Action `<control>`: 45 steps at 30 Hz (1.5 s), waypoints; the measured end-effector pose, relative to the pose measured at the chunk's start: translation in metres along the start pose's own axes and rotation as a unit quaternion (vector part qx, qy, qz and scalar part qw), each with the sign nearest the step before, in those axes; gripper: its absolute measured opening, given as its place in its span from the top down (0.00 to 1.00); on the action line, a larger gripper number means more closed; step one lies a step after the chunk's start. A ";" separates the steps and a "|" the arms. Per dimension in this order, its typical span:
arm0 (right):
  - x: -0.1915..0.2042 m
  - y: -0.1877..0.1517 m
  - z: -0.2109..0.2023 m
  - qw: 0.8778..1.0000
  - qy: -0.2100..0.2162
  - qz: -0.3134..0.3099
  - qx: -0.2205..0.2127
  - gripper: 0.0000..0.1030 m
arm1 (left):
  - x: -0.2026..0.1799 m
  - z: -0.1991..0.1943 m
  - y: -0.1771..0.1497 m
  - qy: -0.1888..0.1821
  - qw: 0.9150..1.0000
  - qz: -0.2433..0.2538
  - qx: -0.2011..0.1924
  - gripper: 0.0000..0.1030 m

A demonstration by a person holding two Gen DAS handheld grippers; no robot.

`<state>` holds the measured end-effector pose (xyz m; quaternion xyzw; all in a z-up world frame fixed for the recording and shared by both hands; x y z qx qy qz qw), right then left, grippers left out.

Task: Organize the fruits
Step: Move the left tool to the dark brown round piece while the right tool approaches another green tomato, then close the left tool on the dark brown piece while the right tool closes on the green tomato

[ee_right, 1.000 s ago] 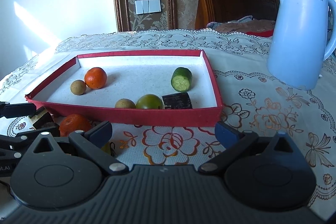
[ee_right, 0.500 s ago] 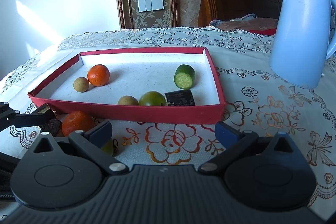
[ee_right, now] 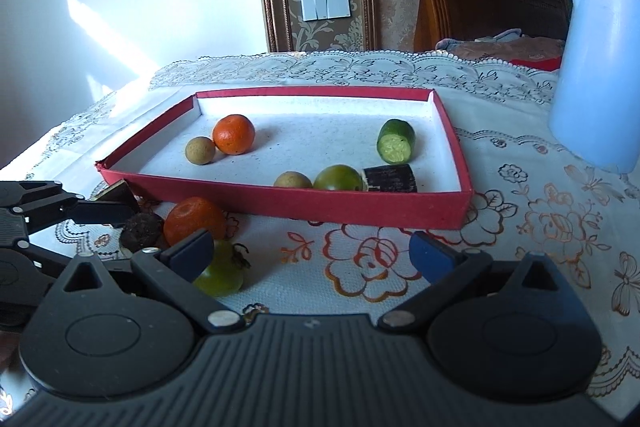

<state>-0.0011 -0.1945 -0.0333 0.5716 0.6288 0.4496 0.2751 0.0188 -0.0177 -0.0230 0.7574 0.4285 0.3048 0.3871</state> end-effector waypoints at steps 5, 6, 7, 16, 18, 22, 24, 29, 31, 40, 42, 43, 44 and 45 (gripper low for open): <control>0.007 -0.006 0.007 1.000 0.009 -0.008 0.020 0.00 | -0.001 0.000 0.000 0.002 1.000 0.003 -0.001 0.33; 0.006 -0.006 0.008 1.000 0.011 -0.007 0.022 0.00 | -0.002 0.000 0.000 0.004 1.000 0.005 -0.002 0.32; 0.006 -0.006 0.009 1.000 0.012 -0.005 0.023 0.02 | -0.002 0.000 0.000 0.005 1.000 0.007 -0.003 0.32; 0.013 -0.006 0.012 0.999 0.002 -0.023 0.022 0.30 | -0.005 0.000 0.000 0.012 1.000 0.016 -0.008 0.32; 0.020 -0.007 0.013 0.999 -0.003 -0.040 0.021 0.44 | -0.009 -0.001 -0.001 0.019 0.999 0.030 -0.013 0.33; 0.022 -0.007 0.013 0.998 -0.015 -0.048 0.022 0.59 | -0.016 -0.002 -0.001 0.027 0.998 0.049 -0.020 0.33; 0.021 -0.006 0.013 0.999 -0.017 -0.044 0.021 0.65 | -0.014 -0.001 -0.001 0.024 0.999 0.044 -0.019 0.33; 0.018 -0.006 0.012 0.999 -0.025 -0.039 0.017 0.70 | -0.017 -0.003 -0.002 0.020 0.998 0.053 -0.027 0.49; 0.018 -0.006 0.012 0.999 -0.029 -0.037 0.015 0.70 | -0.018 -0.004 -0.002 0.020 0.998 0.053 -0.028 0.50; 0.013 -0.005 0.009 0.999 -0.040 -0.025 0.004 0.70 | -0.014 -0.006 -0.001 0.018 0.998 0.040 -0.032 0.55; 0.013 -0.005 0.008 0.999 -0.042 -0.025 0.002 0.70 | -0.013 -0.008 -0.001 0.019 0.998 0.037 -0.036 0.59; 0.013 -0.005 0.008 0.999 -0.042 -0.024 0.001 0.70 | -0.012 -0.008 -0.001 0.018 0.999 0.036 -0.036 0.59; 0.013 -0.005 0.008 0.999 -0.042 -0.024 0.002 0.70 | -0.012 -0.008 -0.001 0.018 0.999 0.035 -0.036 0.59; 0.013 -0.005 0.008 0.999 -0.042 -0.024 0.002 0.70 | -0.013 -0.008 -0.001 0.019 0.999 0.036 -0.036 0.59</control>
Point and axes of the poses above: each gripper's, at about its wrist camera, not at the fingertips, and z roughly the way its jaws point, x to its left, y to its top, the point moved 1 cm from there along z, roughly the way its jaws point, and after that the axes turned 6 degrees about -x, right-handed, at the moved point
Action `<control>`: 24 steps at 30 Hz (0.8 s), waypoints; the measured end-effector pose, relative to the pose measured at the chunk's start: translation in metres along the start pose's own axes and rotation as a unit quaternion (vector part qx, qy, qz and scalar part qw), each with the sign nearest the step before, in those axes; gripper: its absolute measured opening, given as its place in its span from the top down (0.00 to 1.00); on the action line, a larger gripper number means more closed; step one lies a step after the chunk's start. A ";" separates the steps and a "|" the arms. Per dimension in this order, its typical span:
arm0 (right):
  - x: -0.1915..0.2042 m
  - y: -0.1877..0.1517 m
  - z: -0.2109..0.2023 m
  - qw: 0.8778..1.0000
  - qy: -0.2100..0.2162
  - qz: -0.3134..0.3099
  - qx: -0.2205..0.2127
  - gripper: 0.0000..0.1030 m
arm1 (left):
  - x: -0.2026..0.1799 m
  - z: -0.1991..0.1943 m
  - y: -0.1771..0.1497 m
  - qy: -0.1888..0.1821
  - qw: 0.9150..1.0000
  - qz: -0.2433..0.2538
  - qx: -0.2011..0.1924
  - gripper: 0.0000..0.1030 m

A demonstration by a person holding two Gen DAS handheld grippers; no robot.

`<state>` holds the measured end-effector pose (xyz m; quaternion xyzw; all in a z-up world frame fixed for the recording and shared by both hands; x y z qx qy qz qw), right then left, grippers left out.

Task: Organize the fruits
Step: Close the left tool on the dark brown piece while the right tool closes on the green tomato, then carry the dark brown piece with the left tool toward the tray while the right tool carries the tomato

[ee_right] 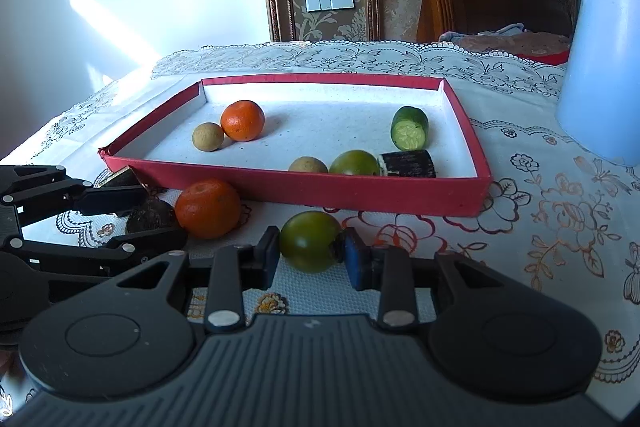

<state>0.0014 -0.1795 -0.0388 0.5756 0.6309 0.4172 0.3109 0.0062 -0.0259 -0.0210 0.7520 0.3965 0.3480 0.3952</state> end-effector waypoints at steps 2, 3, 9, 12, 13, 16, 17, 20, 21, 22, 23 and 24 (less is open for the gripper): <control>0.000 0.000 -0.001 1.000 -0.002 0.001 -0.003 0.70 | 0.001 0.001 0.000 0.000 1.000 0.000 0.000 0.59; 0.000 0.000 -0.001 1.000 -0.003 0.001 -0.004 0.70 | 0.001 0.001 0.000 0.000 1.000 -0.001 0.000 0.59; -0.001 0.000 -0.003 1.000 -0.008 0.001 -0.010 0.70 | 0.001 0.001 0.000 0.000 1.000 -0.002 0.000 0.59; -0.001 0.001 -0.003 1.000 -0.008 0.001 -0.009 0.70 | 0.001 0.000 0.000 -0.004 1.000 -0.001 -0.003 0.59; -0.001 0.001 -0.003 1.000 -0.007 0.001 -0.009 0.70 | 0.000 -0.001 0.000 -0.004 1.000 0.001 -0.005 0.59; -0.001 0.000 -0.002 1.000 -0.007 0.001 -0.008 0.70 | 0.000 -0.002 0.000 -0.003 1.000 0.000 -0.006 0.59; -0.001 0.000 -0.002 1.000 -0.007 0.001 -0.008 0.70 | 0.000 -0.002 0.000 -0.004 1.000 -0.001 -0.006 0.59; -0.001 0.000 -0.002 1.000 -0.007 0.001 -0.009 0.70 | 0.001 -0.004 0.000 -0.006 1.000 -0.002 -0.009 0.59; -0.001 0.001 -0.003 1.000 -0.007 0.002 -0.010 0.70 | 0.001 -0.005 0.000 -0.007 1.000 -0.001 -0.011 0.59; -0.001 0.001 -0.003 1.000 -0.007 0.002 -0.010 0.70 | 0.000 -0.006 0.000 -0.008 1.000 -0.001 -0.013 0.59; -0.001 0.001 -0.003 1.000 -0.008 0.002 -0.012 0.70 | 0.000 -0.007 0.000 -0.009 1.000 0.000 -0.015 0.59; -0.001 0.001 -0.004 1.000 -0.008 0.002 -0.014 0.70 | 0.000 -0.008 0.001 -0.010 1.000 -0.001 -0.019 0.59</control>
Point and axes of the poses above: each gripper's, at about its wrist camera, not at the fingertips, and z roughly the way its jaws point, x to its left, y to its top, the point moved 1 cm from there along z, roughly the way its jaws point, and after that the axes turned 6 degrees about -x, right-handed, at the moved point
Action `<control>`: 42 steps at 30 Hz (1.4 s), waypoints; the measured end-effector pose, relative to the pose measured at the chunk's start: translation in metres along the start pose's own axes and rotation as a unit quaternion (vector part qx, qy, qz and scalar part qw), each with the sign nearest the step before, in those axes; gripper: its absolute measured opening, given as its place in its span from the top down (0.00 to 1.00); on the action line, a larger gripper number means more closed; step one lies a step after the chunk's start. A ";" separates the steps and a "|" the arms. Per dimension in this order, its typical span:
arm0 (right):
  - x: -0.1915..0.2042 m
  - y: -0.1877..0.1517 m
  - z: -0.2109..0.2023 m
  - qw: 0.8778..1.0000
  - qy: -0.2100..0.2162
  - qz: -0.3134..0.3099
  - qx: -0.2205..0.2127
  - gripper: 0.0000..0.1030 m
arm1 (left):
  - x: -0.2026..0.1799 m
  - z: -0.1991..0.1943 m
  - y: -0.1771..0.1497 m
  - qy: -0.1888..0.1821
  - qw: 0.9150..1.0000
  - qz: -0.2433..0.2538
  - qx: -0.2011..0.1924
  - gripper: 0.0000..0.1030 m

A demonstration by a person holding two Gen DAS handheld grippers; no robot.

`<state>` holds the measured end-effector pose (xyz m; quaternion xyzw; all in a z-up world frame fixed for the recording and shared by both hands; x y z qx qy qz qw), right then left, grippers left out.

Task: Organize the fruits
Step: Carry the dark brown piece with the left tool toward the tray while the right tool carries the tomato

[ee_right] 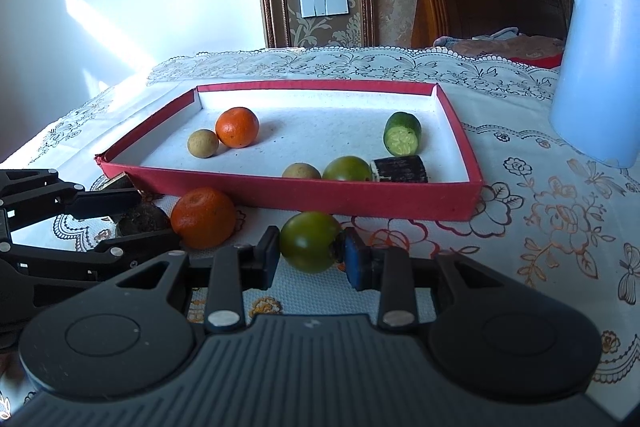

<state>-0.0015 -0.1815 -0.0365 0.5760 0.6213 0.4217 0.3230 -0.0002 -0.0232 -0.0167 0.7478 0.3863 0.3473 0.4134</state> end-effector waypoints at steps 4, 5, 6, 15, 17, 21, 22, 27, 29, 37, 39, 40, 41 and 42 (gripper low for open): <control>0.000 0.001 -0.003 1.000 -0.006 -0.003 -0.011 0.70 | 0.002 -0.005 0.003 -0.008 1.000 -0.008 -0.015 0.59; 0.000 0.001 -0.004 1.000 -0.008 -0.004 -0.015 0.70 | 0.003 -0.006 0.003 -0.008 1.000 -0.011 -0.018 0.59; 0.000 0.001 -0.005 1.000 -0.010 -0.005 -0.019 0.70 | 0.004 -0.007 0.004 -0.007 1.000 -0.015 -0.021 0.59; 0.001 0.011 -0.012 0.998 -0.035 -0.024 -0.054 0.70 | 0.009 -0.006 0.016 0.019 0.999 -0.035 -0.034 0.59; 0.002 0.016 -0.011 0.997 -0.040 -0.032 -0.059 0.70 | 0.011 -0.003 0.021 0.022 0.999 -0.036 -0.033 0.59; 0.004 0.026 -0.003 0.996 -0.049 -0.049 -0.063 0.70 | 0.015 0.010 0.035 0.032 0.998 -0.044 -0.029 0.59; 0.004 0.028 -0.001 0.995 -0.051 -0.051 -0.063 0.70 | 0.015 0.013 0.038 0.035 0.998 -0.044 -0.027 0.59; -0.002 0.043 0.020 0.996 -0.055 -0.044 -0.053 0.70 | 0.019 0.033 0.052 0.052 0.997 -0.058 -0.022 0.59; -0.006 0.048 0.030 0.996 -0.057 -0.039 -0.047 0.70 | 0.021 0.042 0.055 0.058 0.996 -0.068 -0.017 0.59; -0.012 0.065 0.070 0.997 -0.070 -0.026 -0.032 0.69 | 0.039 0.076 0.071 0.092 0.989 -0.114 -0.011 0.59; -0.013 0.068 0.081 0.997 -0.074 -0.024 -0.026 0.69 | 0.042 0.082 0.074 0.105 0.987 -0.121 -0.012 0.59; -0.013 0.070 0.086 0.997 -0.076 -0.022 -0.024 0.69 | 0.045 0.087 0.075 0.110 0.985 -0.129 -0.010 0.59; -0.015 0.071 0.092 0.997 -0.077 -0.018 -0.020 0.69 | 0.048 0.090 0.076 0.113 0.984 -0.135 -0.008 0.59; -0.016 0.072 0.097 0.997 -0.078 -0.014 -0.016 0.69 | 0.050 0.093 0.077 0.115 0.983 -0.140 -0.006 0.59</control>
Point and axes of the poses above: each gripper's, at about its wrist camera, not at the fingertips, and z roughly the way its jaws point, x to its left, y to its top, the point moved 1 cm from there along z, roughly the way its jaws point, and after that the axes turned 6 degrees about -x, right-handed, at the moved point
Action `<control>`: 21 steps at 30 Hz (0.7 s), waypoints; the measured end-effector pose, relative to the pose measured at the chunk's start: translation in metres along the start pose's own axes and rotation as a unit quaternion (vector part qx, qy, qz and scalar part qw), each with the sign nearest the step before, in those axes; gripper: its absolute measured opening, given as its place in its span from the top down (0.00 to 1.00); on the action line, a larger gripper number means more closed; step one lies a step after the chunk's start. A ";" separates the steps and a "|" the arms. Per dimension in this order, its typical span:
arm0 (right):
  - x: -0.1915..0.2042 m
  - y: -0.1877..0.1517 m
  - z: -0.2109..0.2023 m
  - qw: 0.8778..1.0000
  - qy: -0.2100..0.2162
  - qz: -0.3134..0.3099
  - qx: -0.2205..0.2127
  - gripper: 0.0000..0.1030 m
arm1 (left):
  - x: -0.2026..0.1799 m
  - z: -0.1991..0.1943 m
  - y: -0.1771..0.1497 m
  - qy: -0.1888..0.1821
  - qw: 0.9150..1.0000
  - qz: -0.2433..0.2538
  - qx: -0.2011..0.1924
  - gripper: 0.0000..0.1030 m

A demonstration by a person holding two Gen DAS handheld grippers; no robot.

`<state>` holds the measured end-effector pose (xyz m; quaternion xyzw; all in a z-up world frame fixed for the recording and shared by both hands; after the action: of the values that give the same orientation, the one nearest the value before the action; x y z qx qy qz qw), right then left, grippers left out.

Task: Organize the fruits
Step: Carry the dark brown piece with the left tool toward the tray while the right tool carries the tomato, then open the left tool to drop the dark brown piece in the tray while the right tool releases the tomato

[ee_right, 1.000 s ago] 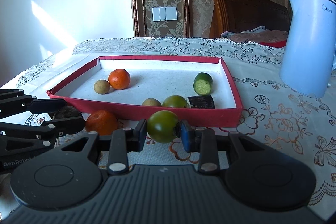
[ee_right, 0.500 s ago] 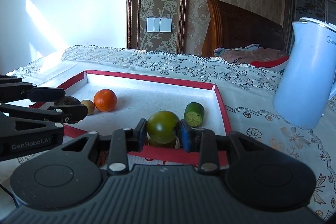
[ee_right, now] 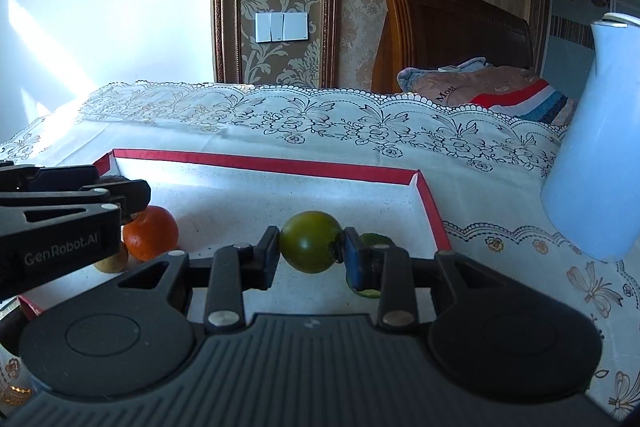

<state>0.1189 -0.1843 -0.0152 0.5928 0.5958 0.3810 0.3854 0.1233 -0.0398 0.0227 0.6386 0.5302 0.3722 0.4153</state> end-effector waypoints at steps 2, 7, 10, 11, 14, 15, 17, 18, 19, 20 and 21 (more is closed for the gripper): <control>0.001 0.002 0.010 1.000 -0.003 0.001 0.006 0.69 | 0.003 0.008 0.002 0.010 1.000 -0.003 0.002 0.59; 0.002 0.005 0.028 1.000 -0.003 0.000 0.014 0.70 | 0.011 0.027 0.000 0.030 0.999 -0.011 0.014 0.59; 0.000 0.005 0.034 1.000 -0.005 0.003 0.020 0.70 | 0.014 0.031 -0.002 0.036 0.999 -0.014 0.014 0.60; -0.001 0.005 0.035 1.000 -0.004 0.006 0.023 0.69 | 0.014 0.032 -0.002 0.037 0.999 -0.014 0.015 0.60; -0.003 0.004 0.038 1.000 -0.007 0.008 0.028 0.70 | 0.015 0.035 -0.003 0.036 0.999 -0.018 0.023 0.59; -0.003 0.004 0.038 1.000 -0.009 0.008 0.026 0.69 | 0.015 0.035 -0.004 0.035 0.999 -0.018 0.024 0.59; -0.003 0.004 0.039 1.000 -0.008 0.009 0.027 0.69 | 0.014 0.035 -0.004 0.038 0.999 -0.016 0.023 0.59; -0.003 0.004 0.038 1.000 -0.007 0.009 0.026 0.70 | 0.014 0.035 -0.004 0.038 0.999 -0.014 0.023 0.59; -0.003 0.004 0.038 1.000 -0.007 0.009 0.026 0.70 | 0.014 0.036 -0.004 0.038 0.999 -0.013 0.025 0.59; -0.003 0.003 0.038 1.000 -0.007 0.010 0.026 0.70 | 0.014 0.036 -0.005 0.038 0.999 -0.015 0.024 0.59; -0.003 0.003 0.038 1.000 -0.008 0.010 0.026 0.70 | 0.014 0.036 -0.005 0.039 0.999 -0.016 0.024 0.59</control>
<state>0.1551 -0.1876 -0.0280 0.6111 0.5967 0.3647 0.3708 0.1567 -0.0300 0.0051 0.6250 0.5649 0.3773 0.3846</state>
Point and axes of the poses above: each gripper's, at about its wrist camera, not at the fingertips, and z roughly the way its jaws point, x to its left, y to its top, the point moved 1 cm from there along z, roughly the way its jaws point, and after that the axes turned 6 degrees about -x, right-handed, at the moved point
